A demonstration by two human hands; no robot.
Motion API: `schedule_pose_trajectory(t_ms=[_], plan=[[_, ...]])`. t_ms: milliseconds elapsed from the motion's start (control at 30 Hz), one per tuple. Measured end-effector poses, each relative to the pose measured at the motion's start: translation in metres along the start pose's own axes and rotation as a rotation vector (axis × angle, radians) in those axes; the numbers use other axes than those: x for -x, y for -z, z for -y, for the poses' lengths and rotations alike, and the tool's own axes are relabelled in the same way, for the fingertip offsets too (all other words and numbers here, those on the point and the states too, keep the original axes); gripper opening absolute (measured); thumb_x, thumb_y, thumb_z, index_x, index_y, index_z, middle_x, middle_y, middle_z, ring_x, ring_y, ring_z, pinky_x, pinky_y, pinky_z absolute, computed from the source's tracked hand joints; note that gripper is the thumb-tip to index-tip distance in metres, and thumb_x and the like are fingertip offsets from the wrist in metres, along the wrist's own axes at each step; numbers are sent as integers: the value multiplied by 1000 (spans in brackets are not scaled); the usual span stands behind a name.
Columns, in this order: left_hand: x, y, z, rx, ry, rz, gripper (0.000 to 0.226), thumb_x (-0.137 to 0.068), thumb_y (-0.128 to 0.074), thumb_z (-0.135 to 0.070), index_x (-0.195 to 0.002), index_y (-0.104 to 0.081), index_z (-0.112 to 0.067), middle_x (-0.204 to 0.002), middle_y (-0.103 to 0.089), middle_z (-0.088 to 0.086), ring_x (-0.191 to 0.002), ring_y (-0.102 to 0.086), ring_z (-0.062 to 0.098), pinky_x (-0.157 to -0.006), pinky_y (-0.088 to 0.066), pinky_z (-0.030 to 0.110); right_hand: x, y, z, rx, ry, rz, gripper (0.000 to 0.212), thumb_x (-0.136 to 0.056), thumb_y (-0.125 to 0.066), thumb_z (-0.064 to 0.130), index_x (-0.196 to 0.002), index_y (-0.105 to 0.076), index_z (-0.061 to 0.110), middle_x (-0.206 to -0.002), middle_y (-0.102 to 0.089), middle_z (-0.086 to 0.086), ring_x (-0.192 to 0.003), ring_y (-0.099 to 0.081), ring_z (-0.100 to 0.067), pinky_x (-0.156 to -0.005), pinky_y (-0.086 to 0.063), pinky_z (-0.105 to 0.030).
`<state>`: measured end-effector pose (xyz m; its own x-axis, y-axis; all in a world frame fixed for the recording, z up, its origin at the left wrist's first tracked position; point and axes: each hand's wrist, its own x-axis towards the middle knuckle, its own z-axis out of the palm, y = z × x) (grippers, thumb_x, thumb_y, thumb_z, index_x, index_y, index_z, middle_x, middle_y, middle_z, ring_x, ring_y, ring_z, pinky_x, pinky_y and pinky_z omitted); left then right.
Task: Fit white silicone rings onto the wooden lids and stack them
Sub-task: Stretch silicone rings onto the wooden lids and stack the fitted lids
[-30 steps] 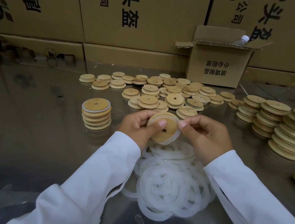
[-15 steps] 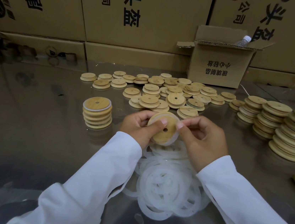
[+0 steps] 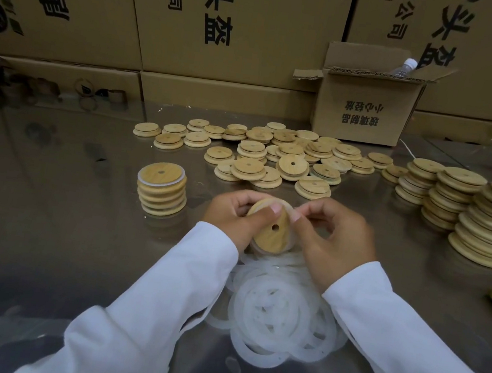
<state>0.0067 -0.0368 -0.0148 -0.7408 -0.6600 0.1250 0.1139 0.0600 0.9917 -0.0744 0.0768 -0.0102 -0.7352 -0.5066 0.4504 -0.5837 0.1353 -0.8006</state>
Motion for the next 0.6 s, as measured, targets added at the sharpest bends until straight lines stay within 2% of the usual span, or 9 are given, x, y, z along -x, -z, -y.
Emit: schedule_pose_trajectory(t_ms=[133, 200, 267, 333, 433, 600], plan=[[1, 1, 0, -53, -58, 15, 16, -83, -65, -13, -78, -70, -27, -79, -72, 1, -80, -67, 19, -79, -53, 39, -3, 4, 0, 91, 31, 52, 21, -83, -64, 18, -67, -57, 29, -83, -59, 16, -77, -55, 4, -65, -35, 0], [1, 1, -2, -72, -99, 40, 17, -84, -64, -10, -80, -69, -26, -80, -71, 1, -78, -66, 16, -74, -53, 37, -5, 6, 0, 93, 24, 61, 22, -84, -63, 14, -66, -58, 26, -89, -53, 14, -77, -51, 6, -63, -32, 2], [2, 1, -4, -93, -146, 63, 17, -84, -63, -8, -81, -67, -24, -81, -69, -1, -76, -64, 12, -68, -54, 27, -7, 7, 0, 72, 10, 77, 24, -84, -62, 13, -65, -57, 26, -92, -50, 14, -79, -50, 4, -67, -33, -2], [2, 0, -6, -106, -178, 76, 17, -84, -62, -6, -83, -66, -22, -83, -68, -1, -76, -64, 9, -68, -51, 19, -7, 7, 1, 31, -11, 87, 24, -85, -61, 12, -64, -57, 25, -93, -50, 13, -81, -51, 1, -71, -36, -12], [2, 2, -8, -69, -164, 83, 16, -84, -61, -6, -86, -66, -21, -87, -68, 2, -80, -64, 14, -71, -51, 24, -8, 7, 3, -35, -40, 59, 23, -85, -62, 11, -65, -57, 23, -91, -50, 14, -82, -51, -1, -78, -34, -16], [0, 4, -5, 64, -77, 61, 17, -84, -60, -5, -88, -68, -19, -89, -70, 7, -86, -65, 23, -79, -54, 37, -8, 9, 8, -22, -6, 77, 23, -84, -61, 10, -66, -58, 23, -91, -50, 17, -82, -51, 3, -78, -37, -17]])
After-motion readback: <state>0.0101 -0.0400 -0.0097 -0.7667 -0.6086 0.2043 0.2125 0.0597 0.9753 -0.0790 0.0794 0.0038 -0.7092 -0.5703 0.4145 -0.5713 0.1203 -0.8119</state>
